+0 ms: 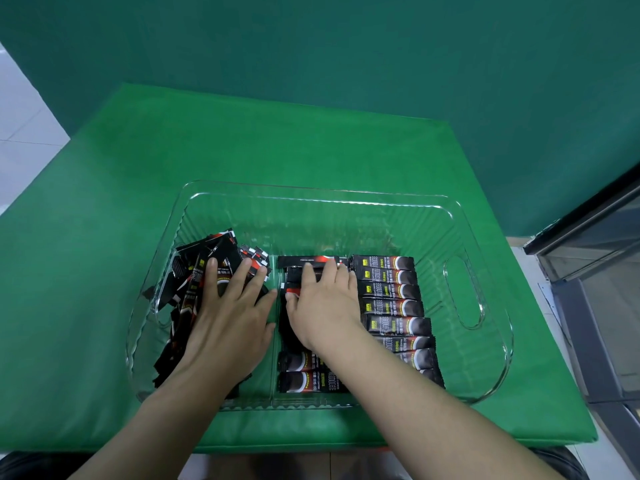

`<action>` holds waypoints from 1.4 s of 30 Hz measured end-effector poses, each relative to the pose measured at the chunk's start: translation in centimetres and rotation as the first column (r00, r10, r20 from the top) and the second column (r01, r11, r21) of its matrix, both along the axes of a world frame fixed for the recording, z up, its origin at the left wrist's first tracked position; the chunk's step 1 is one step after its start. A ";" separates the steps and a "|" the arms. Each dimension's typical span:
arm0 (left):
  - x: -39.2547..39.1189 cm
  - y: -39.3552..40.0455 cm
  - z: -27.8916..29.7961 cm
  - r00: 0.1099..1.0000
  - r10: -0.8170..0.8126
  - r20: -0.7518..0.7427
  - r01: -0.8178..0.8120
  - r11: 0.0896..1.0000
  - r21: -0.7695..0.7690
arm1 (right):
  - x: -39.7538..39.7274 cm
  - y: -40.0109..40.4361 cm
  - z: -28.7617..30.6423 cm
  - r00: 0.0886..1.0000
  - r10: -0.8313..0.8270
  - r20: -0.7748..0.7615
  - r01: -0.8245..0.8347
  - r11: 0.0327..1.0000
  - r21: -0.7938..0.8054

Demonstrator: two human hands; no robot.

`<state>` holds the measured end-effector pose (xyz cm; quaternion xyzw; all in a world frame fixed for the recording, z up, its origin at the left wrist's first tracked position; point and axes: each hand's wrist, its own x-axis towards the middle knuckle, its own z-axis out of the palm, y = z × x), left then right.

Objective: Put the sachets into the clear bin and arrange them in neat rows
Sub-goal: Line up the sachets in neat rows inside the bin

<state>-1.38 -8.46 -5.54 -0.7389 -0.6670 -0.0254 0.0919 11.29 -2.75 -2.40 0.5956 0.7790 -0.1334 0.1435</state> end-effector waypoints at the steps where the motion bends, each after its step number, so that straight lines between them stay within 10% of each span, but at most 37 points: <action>1: 0.0 0.0 0.0 1.000 0.000 0.001 0.000 1.000 0.000 | -0.2 0.2 -0.1 0.999 0.021 -0.026 -0.020 1.000 0.013; 42: 0.0 0.0 0.0 1.000 -0.004 0.000 0.004 1.000 0.006 | -2.1 2.1 -0.9 0.986 0.088 -0.140 -0.074 0.992 0.105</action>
